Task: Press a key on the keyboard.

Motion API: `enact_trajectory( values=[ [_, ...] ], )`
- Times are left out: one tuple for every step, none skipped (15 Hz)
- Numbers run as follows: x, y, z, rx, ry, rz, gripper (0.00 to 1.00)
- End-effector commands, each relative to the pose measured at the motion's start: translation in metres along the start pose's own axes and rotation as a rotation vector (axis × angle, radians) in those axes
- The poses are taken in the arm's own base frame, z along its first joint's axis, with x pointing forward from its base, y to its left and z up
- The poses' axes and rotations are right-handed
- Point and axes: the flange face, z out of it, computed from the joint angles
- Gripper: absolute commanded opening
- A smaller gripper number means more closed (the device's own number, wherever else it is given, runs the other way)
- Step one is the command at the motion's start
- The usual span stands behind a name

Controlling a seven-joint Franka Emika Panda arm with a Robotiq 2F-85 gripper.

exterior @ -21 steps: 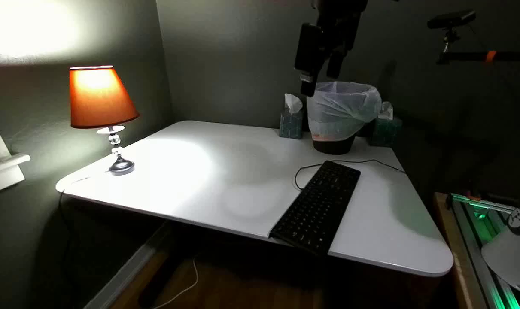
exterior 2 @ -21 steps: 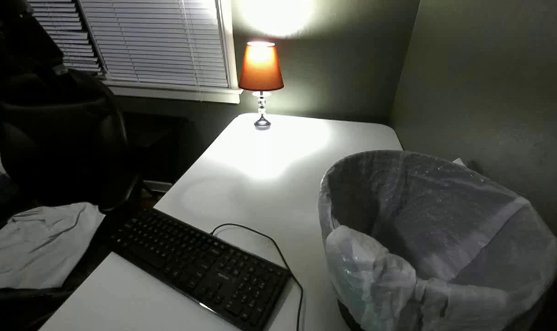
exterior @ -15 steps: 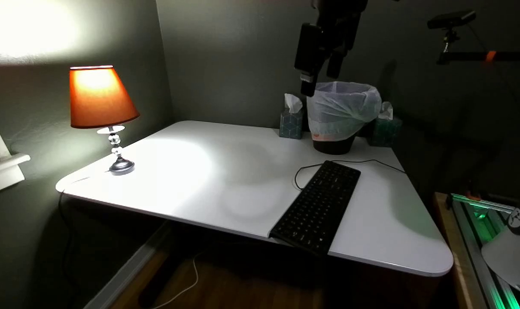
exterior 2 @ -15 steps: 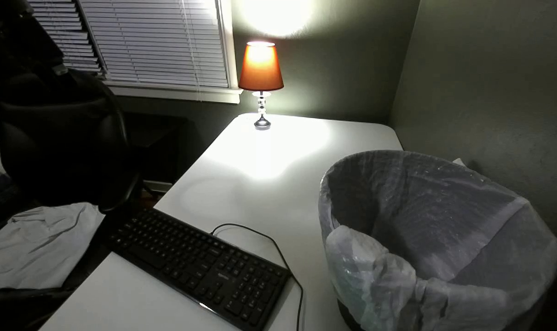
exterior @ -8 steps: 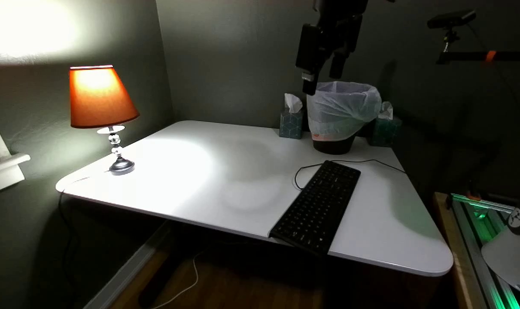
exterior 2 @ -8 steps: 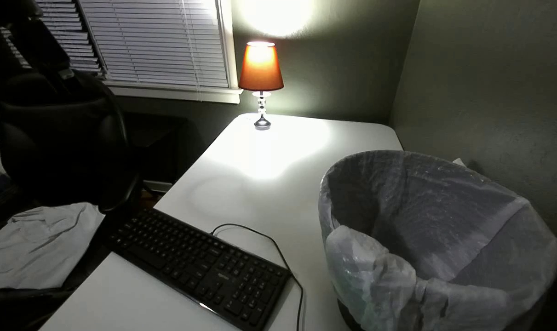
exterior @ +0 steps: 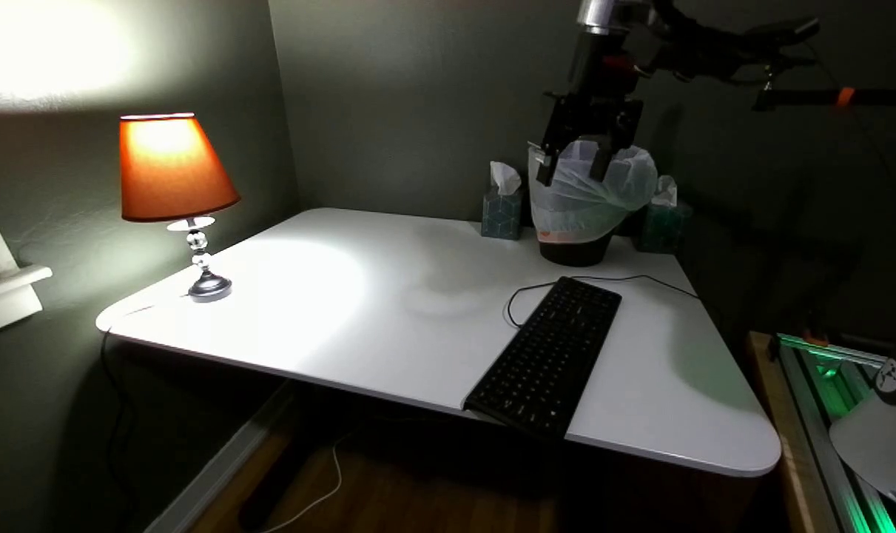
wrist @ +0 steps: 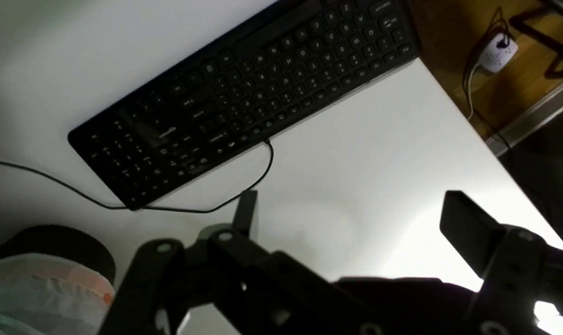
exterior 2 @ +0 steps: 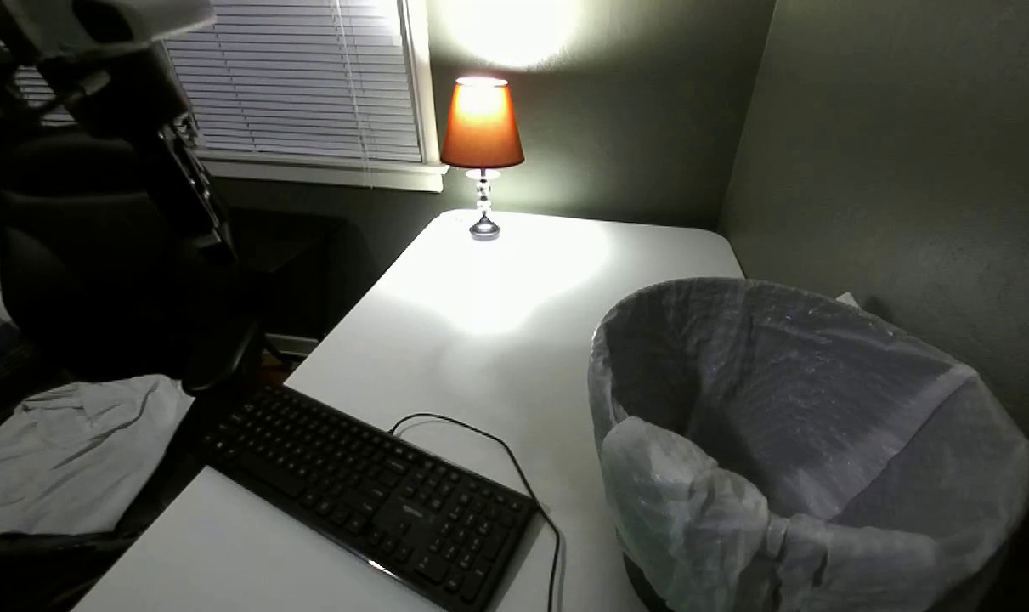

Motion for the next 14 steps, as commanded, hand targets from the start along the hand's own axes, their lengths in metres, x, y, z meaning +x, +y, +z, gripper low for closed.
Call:
enact_trajectory(
  values=[
    [-0.001,0.055,0.03,0.082,0.022,0.184,1.0],
    [0.001,0.07,0.039,0.095,0.029,0.237,1.0],
    [0.004,0.086,0.046,0.114,0.033,0.289,1.0],
    [0.029,0.092,0.043,0.13,0.036,0.341,1.0],
    [0.031,0.107,0.047,0.147,0.045,0.394,1.0],
    [0.037,0.118,0.048,0.168,0.05,0.449,1.0],
    [0.042,0.129,0.051,0.192,0.051,0.503,1.0],
    [0.035,0.113,0.042,0.155,0.051,0.42,1.0],
    [0.04,0.123,0.044,0.169,0.052,0.458,1.0],
    [0.042,0.128,0.046,0.175,0.051,0.479,1.0],
    [0.043,0.129,0.047,0.177,0.049,0.486,1.0],
    [0.043,0.129,0.048,0.177,0.047,0.488,1.0],
    [0.043,0.129,0.048,0.177,0.047,0.489,1.0],
    [0.044,0.129,0.049,0.167,0.026,0.476,1.0]
  ],
)
